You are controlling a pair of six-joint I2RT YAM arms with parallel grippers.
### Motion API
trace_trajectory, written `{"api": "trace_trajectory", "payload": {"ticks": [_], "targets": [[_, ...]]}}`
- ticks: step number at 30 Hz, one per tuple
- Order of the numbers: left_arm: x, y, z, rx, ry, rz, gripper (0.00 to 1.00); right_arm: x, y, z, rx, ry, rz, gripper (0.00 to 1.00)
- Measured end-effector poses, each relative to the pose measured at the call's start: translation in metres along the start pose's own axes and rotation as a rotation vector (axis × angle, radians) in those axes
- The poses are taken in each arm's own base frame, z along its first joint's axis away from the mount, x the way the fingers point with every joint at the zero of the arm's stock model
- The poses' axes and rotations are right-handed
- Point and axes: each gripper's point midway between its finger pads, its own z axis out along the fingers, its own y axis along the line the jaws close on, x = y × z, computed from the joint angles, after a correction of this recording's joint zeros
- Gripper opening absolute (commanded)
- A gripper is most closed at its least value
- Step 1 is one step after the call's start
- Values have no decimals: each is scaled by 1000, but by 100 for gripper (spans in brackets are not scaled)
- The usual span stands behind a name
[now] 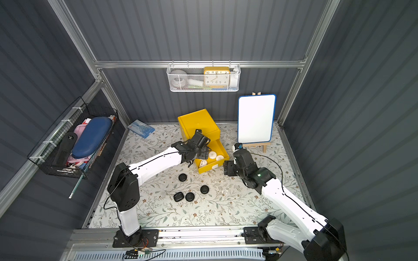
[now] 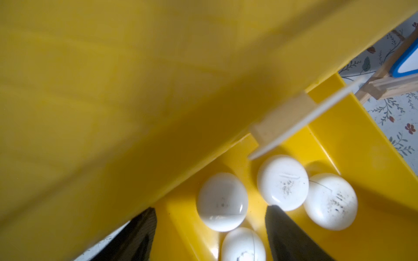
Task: Put the bluetooth earphones in the drawer according to color
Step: Close the drawer in the storage box.
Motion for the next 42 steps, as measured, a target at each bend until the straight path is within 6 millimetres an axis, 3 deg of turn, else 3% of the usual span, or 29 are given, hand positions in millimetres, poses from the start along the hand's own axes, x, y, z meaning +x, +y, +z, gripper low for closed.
{"api": "trace_trajectory", "payload": {"ticks": [6,8,10,14,19,23,26,29,33,36,42], "targets": [[-15,4,-40,57,-59,-36,99,6,-3,-5,2,10,5,81],[-23,6,-57,81,-91,-50,99,7,-4,-8,0,8,8,86],[-30,8,-73,103,-122,-64,99,11,-6,-10,1,13,20,98],[-30,19,-95,132,-150,-84,99,25,-11,-14,3,31,26,99],[-15,51,-102,127,-140,-129,99,41,-18,-15,11,57,53,99],[8,81,-96,106,-99,-175,99,55,-25,-10,31,80,92,99],[21,97,-90,104,-70,-208,99,66,-30,-5,48,102,120,99],[21,105,-86,131,-60,-240,99,74,-32,1,50,110,138,99],[3,108,-86,212,-81,-285,99,73,-29,11,37,104,151,96],[-23,110,-84,274,-107,-315,99,70,-24,21,23,101,149,91],[-91,116,-84,368,-180,-336,99,72,-15,42,-26,142,154,65]]}}
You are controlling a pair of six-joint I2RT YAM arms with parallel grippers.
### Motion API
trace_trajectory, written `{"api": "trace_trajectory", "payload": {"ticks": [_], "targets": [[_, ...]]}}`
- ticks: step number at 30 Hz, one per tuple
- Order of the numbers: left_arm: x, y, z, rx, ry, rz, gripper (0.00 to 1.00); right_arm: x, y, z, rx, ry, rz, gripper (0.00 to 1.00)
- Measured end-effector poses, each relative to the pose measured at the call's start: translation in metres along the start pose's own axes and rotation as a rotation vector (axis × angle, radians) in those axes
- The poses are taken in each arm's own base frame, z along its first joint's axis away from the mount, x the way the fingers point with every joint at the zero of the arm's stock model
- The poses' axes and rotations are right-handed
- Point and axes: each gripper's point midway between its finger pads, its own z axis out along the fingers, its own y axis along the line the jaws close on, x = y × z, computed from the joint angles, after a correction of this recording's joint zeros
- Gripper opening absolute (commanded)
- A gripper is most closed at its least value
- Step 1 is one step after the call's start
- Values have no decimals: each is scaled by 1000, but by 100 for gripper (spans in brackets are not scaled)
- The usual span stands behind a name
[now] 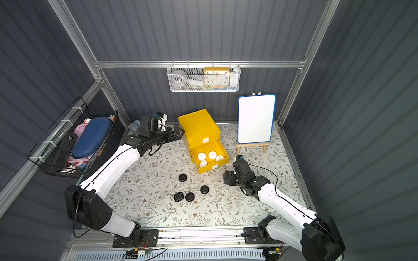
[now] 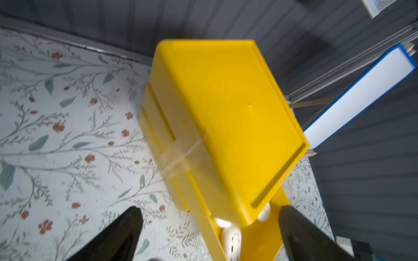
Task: Put the bluetooth earphones in the drawer according to color
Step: Close the drawer in the storage box.
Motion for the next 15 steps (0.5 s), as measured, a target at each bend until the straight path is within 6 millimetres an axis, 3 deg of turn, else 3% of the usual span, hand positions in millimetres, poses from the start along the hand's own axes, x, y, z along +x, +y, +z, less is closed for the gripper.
{"api": "trace_trajectory", "payload": {"ticks": [2,5,7,11,15], "targets": [[-20,2,8,13,-14,0,99,-3,2,5,-19,2,16,58],[-32,15,27,-8,-3,-5,99,-11,5,9,-44,-6,42,52],[-30,26,42,-27,23,-16,99,-18,8,10,-66,-22,60,50],[-6,47,75,-59,111,-21,99,-35,12,15,-111,-50,98,46],[-7,47,79,-49,105,3,99,-50,13,29,-148,-57,145,41]]}}
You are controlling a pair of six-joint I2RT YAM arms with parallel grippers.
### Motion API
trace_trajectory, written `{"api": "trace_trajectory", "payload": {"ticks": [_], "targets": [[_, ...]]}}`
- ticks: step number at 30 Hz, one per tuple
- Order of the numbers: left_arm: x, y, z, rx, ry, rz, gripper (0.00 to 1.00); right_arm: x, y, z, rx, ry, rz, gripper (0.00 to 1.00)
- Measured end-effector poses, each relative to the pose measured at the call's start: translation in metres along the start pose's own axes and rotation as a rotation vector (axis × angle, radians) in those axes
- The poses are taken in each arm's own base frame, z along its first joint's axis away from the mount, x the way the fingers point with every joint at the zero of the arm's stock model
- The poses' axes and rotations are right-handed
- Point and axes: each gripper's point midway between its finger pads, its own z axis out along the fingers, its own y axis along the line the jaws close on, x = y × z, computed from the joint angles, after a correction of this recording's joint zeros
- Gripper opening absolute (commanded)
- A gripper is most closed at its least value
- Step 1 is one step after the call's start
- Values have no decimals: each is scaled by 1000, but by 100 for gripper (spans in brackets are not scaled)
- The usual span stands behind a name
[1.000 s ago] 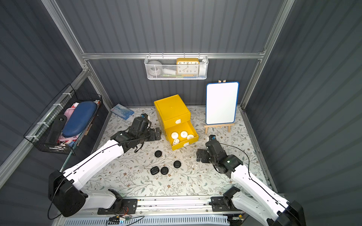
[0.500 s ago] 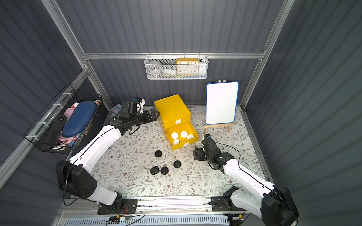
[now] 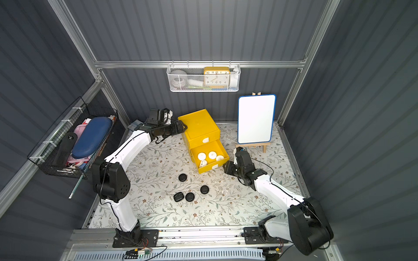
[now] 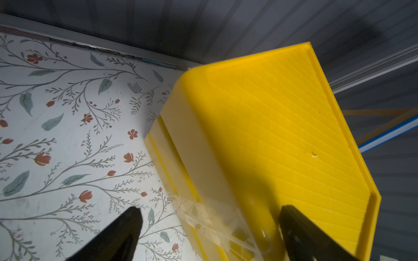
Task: Put the bluetooth earphones in the drawer according to color
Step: Close the drawer in the storage box.
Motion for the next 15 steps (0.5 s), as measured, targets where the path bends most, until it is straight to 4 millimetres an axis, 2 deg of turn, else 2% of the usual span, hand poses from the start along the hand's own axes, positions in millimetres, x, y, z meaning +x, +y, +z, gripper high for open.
{"api": "trace_trajectory", "payload": {"ticks": [4,9,15], "targets": [[0,0,1,4,-9,11,99,-10,6,19,-54,27,54,38],[-1,0,3,13,-24,18,99,-24,25,41,-138,54,103,35],[-1,0,4,22,-38,23,99,-37,41,55,-225,36,150,34]]}}
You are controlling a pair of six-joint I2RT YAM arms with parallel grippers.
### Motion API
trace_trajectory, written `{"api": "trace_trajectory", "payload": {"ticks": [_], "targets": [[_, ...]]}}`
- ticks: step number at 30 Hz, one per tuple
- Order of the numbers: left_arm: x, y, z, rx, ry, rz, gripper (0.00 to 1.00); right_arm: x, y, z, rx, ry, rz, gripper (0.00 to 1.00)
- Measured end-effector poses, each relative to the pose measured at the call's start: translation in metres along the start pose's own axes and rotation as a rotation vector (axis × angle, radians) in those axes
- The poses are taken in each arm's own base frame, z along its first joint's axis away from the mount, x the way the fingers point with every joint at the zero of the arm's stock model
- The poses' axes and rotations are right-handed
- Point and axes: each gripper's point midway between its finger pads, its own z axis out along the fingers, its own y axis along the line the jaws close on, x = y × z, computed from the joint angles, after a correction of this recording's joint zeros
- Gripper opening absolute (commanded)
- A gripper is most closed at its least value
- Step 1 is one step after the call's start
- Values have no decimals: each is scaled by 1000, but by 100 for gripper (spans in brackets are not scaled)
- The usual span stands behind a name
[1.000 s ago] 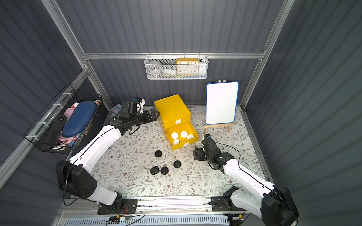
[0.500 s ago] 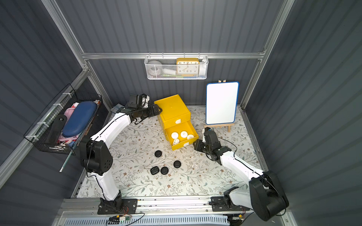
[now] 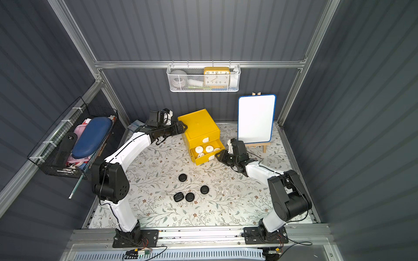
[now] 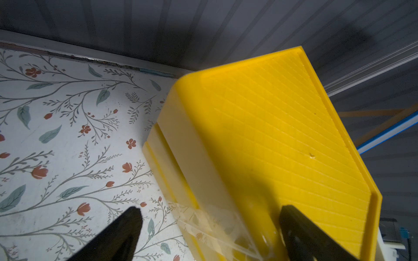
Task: Put the bluetooth earphones in the drawer according to color
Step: Close the drawer in the storage box.
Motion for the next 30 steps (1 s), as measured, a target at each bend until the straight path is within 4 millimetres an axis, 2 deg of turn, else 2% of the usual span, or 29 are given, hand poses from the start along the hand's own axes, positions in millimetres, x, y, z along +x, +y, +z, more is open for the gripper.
{"api": "trace_trajectory", "payload": {"ticks": [4,10,17,21,27,30], "targets": [[0,0,1,5,-3,1,99,-4,3,10,-41,-10,42,34],[1,-1,1,13,-10,4,98,-14,4,36,-94,-25,124,32],[1,-1,0,17,-20,7,99,-32,18,59,-148,-54,177,32],[1,-1,-1,16,-24,9,99,-32,21,54,-149,-80,185,32],[1,-1,-2,17,-30,10,99,-29,27,27,-149,-123,165,33],[2,-1,-3,17,-30,10,99,-33,33,29,-168,-126,157,30]]}}
